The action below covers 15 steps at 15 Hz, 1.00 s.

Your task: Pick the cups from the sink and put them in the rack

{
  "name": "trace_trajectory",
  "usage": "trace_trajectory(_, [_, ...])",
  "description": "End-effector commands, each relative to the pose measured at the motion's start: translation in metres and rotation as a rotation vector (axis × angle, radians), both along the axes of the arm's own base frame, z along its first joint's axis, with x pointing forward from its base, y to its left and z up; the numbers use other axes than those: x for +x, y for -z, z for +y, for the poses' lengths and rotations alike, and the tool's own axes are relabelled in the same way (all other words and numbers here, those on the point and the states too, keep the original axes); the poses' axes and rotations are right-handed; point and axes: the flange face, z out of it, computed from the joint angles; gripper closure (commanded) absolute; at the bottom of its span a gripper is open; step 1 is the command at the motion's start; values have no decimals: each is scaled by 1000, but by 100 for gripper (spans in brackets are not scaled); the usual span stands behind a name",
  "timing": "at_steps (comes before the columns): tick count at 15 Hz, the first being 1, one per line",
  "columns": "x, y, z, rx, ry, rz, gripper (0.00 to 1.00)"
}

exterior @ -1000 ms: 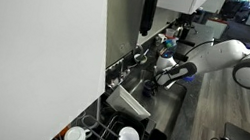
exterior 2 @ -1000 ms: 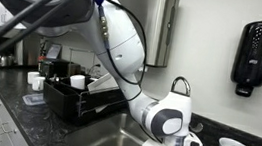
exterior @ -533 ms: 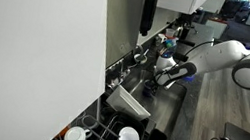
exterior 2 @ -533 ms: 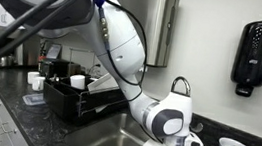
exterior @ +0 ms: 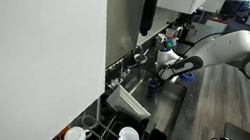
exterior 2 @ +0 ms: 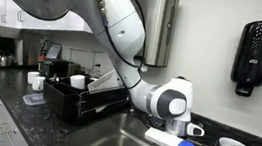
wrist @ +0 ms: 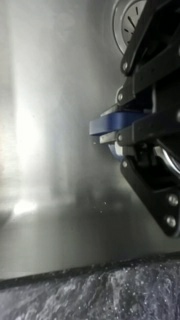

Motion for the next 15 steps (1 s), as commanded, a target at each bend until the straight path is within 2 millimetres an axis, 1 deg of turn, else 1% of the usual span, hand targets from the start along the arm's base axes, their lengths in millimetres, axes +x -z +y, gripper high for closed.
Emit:
trace_trajectory(1, [-23,-41,22,-22,-123,95,96])
trace_trajectory(5, [-40,-68,56,-23,-294,156,96])
trace_trajectory(7, [-47,-82,77,-17,-414,170,96])
trace_trajectory(11, [-64,-125,113,21,-630,180,96])
trace_trajectory(15, [-79,-172,142,76,-849,199,96])
